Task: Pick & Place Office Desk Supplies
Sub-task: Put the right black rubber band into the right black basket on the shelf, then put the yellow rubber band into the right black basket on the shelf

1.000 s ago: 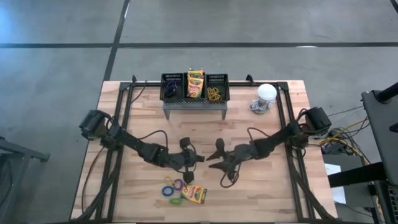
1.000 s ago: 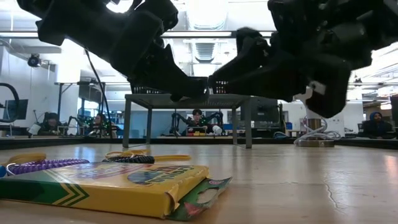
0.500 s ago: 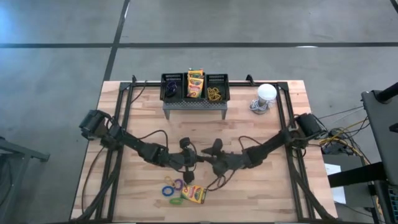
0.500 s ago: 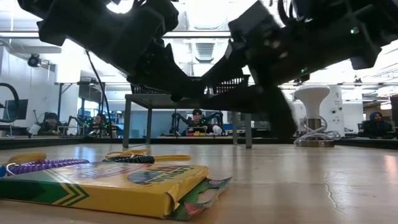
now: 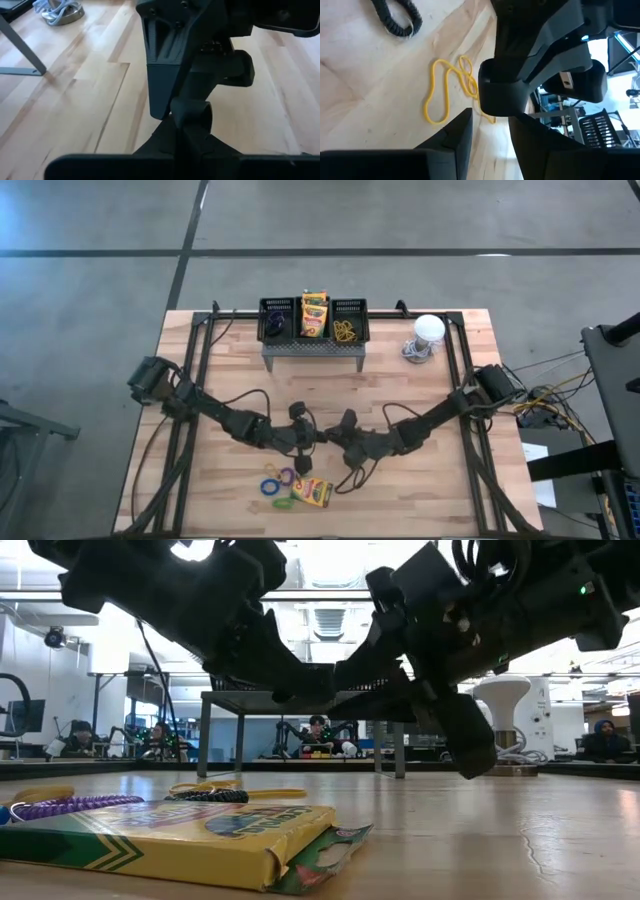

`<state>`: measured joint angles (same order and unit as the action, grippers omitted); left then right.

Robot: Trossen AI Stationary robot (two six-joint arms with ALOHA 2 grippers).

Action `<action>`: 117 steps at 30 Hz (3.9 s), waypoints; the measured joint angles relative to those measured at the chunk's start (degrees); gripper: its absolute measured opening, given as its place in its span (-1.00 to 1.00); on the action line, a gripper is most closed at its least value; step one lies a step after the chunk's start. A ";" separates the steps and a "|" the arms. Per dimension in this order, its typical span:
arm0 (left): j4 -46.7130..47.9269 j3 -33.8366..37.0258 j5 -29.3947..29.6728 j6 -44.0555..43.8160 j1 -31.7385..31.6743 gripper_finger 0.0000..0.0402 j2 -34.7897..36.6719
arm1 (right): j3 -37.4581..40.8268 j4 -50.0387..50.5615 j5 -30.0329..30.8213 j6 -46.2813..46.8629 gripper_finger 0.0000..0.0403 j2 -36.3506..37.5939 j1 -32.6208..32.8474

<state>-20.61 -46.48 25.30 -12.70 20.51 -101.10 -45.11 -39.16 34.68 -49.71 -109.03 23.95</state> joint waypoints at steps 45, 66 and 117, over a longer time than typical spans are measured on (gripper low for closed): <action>-1.41 -0.27 0.18 -1.42 -0.52 -0.20 0.63 | -1.28 10.07 -2.86 5.48 -0.95 0.92 0.26; 5.45 2.31 6.08 -8.80 -0.26 0.42 3.15 | -9.06 39.08 3.76 26.57 -0.95 32.12 -16.72; 19.89 7.07 17.68 -27.78 7.80 0.07 9.25 | -0.09 8.20 -35.95 45.36 -0.18 9.32 -11.18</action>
<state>-0.72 -39.40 42.97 -40.47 28.31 -91.85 -45.21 -30.96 -1.28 -4.35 -99.71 12.76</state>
